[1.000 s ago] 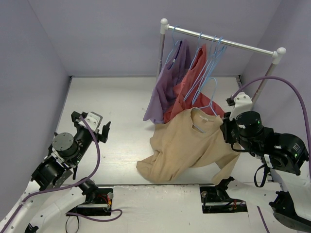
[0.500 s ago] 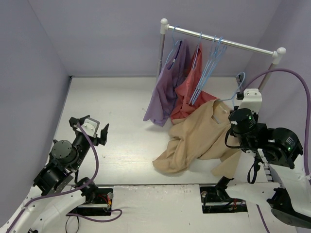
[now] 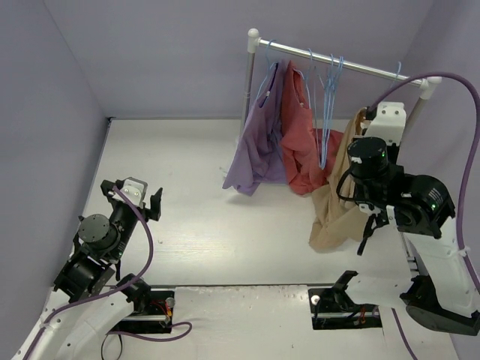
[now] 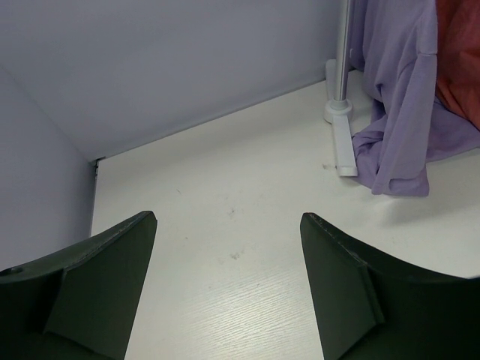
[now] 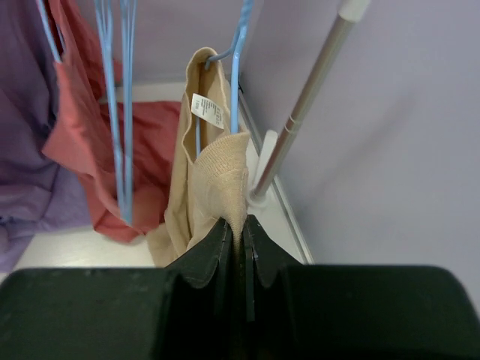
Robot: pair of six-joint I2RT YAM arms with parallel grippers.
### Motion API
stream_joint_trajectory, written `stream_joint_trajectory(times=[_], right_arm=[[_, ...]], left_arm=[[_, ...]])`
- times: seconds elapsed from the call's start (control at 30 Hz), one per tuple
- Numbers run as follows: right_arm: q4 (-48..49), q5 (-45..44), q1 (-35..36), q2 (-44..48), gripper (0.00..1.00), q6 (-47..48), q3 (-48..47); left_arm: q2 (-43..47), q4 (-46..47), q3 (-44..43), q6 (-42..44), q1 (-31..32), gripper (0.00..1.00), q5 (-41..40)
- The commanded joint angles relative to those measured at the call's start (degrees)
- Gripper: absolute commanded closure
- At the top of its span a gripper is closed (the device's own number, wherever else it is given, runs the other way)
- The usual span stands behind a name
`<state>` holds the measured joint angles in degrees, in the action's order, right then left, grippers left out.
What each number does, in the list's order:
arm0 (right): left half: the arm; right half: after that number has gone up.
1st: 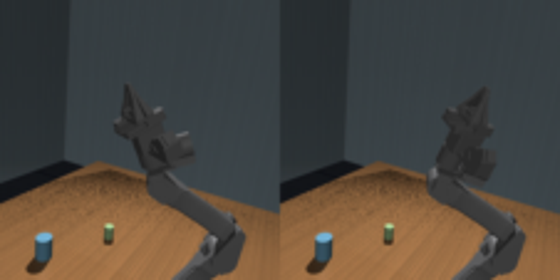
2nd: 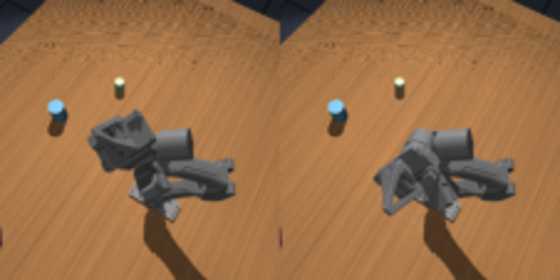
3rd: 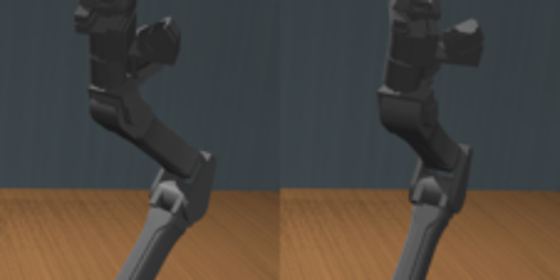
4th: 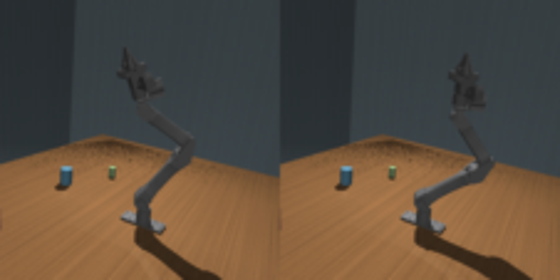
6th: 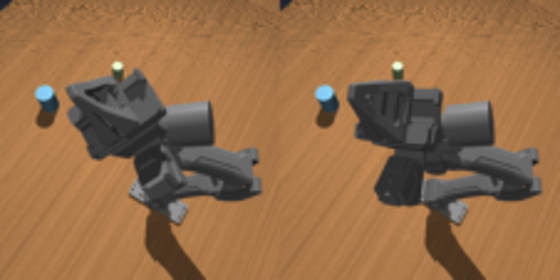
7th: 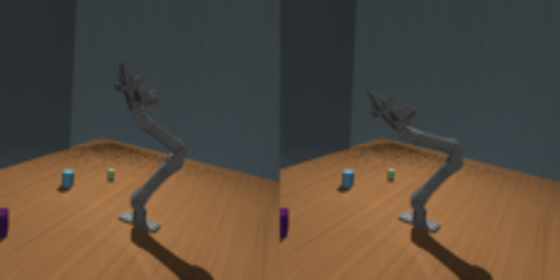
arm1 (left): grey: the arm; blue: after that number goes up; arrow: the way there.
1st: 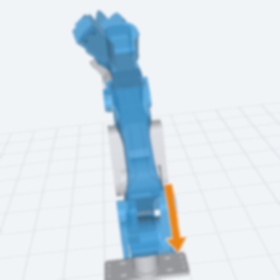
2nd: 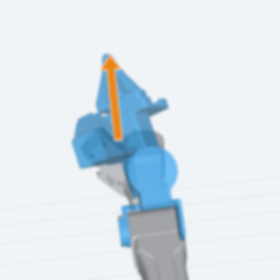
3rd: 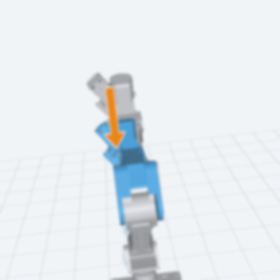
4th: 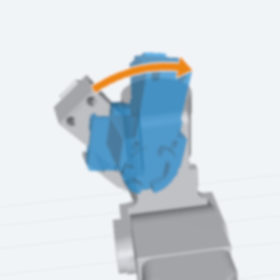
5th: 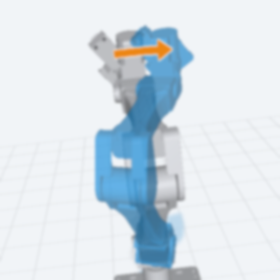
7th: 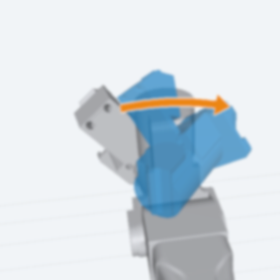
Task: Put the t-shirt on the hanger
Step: Place the hanger at the clothesline.
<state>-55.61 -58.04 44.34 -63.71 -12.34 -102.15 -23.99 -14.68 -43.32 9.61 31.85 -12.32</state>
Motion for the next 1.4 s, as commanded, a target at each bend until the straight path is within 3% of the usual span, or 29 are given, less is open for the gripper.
stream_joint_trajectory(times=[0.0, 0.17, 0.37, 0.9, 1.37], right_arm=[[13.6, -3.1, -0.3, -3.7, 1.0, 7.0, -3.3], [19.0, 1.2, -3.7, -5.0, 1.0, 10.8, -3.7], [24.2, 16.5, -15.3, -5.2, 1.0, 13.5, -1.4], [37.2, 46.8, -40.6, -2.1, 1.0, 22.5, 9.9], [48.0, 55.0, -44.5, -2.6, 1.0, 22.9, 13.6]], left_arm=[[-1.0, 4.6, -0.4, -1.9, -1.8, 0.27, 1.9], [-0.9, 4.7, -0.1, -2.1, -2.7, 0.27, 2.0], [-0.6, 4.2, -0.2, -2.2, -3.0, 0.27, 2.2], [0.0, 4.1, 0.0, -2.2, -3.7, 0.27, 2.4], [-0.6, 4.3, 0.1, -2.6, -4.3, 0.27, 3.7]])
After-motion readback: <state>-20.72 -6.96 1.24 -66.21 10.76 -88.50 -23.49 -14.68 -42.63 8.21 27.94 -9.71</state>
